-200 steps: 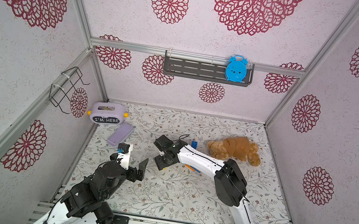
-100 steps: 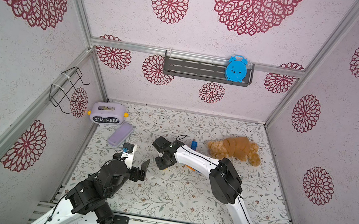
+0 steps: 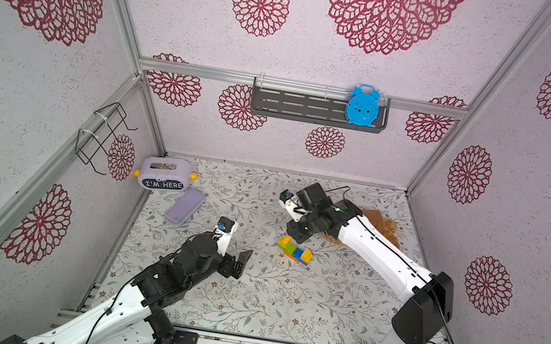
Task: Assemble a fork with lego
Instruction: Assemble the lego brick with the lego brick.
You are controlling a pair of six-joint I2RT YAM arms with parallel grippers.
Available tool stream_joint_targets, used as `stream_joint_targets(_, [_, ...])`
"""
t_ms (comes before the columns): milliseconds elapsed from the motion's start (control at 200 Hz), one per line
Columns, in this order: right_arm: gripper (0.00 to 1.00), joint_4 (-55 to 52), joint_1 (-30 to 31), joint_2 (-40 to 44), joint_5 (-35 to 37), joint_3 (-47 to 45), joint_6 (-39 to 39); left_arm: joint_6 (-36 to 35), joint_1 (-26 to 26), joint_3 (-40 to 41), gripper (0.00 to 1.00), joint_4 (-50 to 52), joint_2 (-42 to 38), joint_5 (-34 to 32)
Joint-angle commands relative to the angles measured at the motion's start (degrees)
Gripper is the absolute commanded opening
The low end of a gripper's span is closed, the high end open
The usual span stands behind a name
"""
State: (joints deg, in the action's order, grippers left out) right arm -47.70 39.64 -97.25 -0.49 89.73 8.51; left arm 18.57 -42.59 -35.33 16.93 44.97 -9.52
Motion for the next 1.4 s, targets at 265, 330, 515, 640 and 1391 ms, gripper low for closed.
stream_joint_targets(265, [0.23,4.17,-3.26,-3.62,-6.01,-6.04,8.67,1.40,-4.39,3.40,0.97,-15.07,11.46,4.62])
stream_joint_targets(330, [0.23,3.61,-3.25,-5.06,-6.04,-5.51,9.30,1.37,-4.62,3.85,0.97,-15.34,12.51,4.37])
stream_joint_targets(515, [0.22,3.88,-3.25,-7.55,-5.48,-5.60,11.86,1.08,-4.88,4.39,0.97,-15.25,14.22,3.78])
stream_joint_targets(640, [0.22,5.63,-3.25,-8.38,-5.74,-5.97,13.75,0.93,-4.96,4.39,0.97,-15.43,15.29,3.66])
stream_joint_targets(1391, [0.22,6.14,-3.78,-12.73,-6.42,-7.37,18.52,1.02,-4.96,3.87,0.97,-14.07,15.74,3.37])
